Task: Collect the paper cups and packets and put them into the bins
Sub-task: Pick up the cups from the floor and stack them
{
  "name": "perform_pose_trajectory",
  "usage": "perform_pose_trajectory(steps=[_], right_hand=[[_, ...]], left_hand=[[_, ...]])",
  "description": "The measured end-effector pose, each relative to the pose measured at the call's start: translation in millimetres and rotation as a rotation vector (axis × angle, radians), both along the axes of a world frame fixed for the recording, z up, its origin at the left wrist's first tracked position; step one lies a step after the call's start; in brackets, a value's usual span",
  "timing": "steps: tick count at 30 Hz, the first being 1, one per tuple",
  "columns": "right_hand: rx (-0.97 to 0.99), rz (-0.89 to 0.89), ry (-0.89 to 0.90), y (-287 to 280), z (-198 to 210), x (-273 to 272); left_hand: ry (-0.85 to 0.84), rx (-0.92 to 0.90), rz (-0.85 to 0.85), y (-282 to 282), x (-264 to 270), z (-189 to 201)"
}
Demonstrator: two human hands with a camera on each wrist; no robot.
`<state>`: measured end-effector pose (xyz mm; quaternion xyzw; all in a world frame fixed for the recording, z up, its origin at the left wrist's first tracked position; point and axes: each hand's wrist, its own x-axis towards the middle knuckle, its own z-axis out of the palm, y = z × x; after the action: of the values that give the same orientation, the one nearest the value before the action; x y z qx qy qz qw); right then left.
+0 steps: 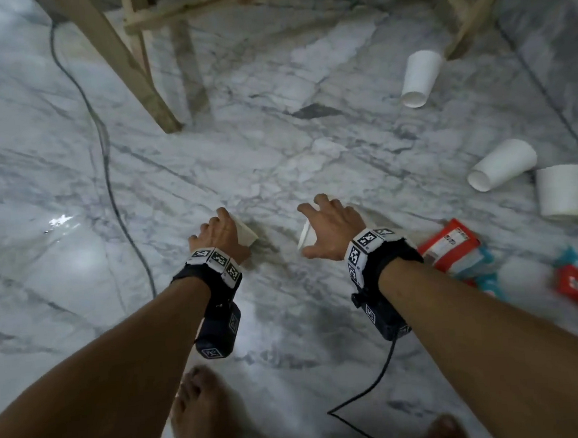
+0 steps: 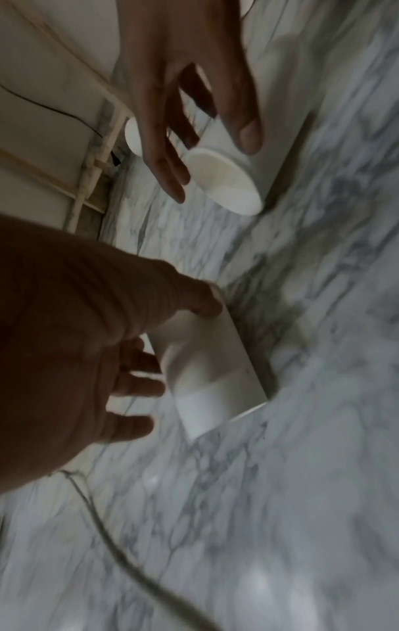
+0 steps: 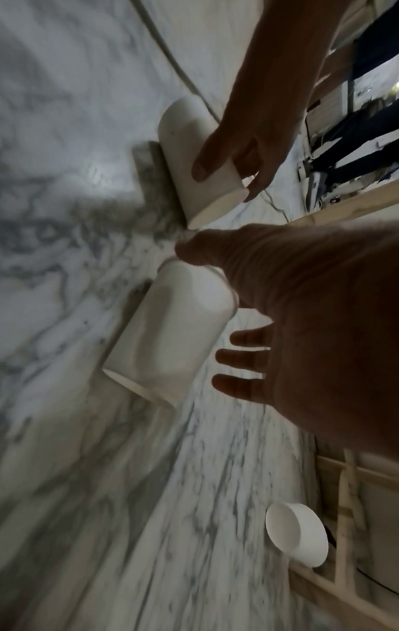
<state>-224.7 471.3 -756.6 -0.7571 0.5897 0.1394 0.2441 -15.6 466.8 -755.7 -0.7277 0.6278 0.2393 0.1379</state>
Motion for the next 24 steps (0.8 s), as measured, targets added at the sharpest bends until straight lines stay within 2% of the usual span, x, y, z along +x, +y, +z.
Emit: perform_pose_trajectory(steps=[4, 7, 11, 17, 21, 24], right_hand=[[-0.008, -0.025, -0.026, 0, -27, -3], [-0.078, -0.137, -0.090, -5, -27, -22], [-0.235, -0.341, -0.178, -13, 15, -73], [-0.592, -0.805, -0.315, 8, 99, -165], [-0.789, -1.029, -0.429, 19, 123, -204], [-0.865, -1.142, -0.516, 29, 126, -215]], left_hand=[[0.094, -0.108, -0.063, -15, -14, -15], [0.136, -0.219, -0.118, -34, -39, -12], [0.263, -0.336, -0.130, -54, -92, 13], [0.569, -0.360, -0.204, -42, -199, 44], [0.789, -0.331, -0.269, -19, -249, 41], [0.867, -0.308, -0.313, -6, -269, 37]])
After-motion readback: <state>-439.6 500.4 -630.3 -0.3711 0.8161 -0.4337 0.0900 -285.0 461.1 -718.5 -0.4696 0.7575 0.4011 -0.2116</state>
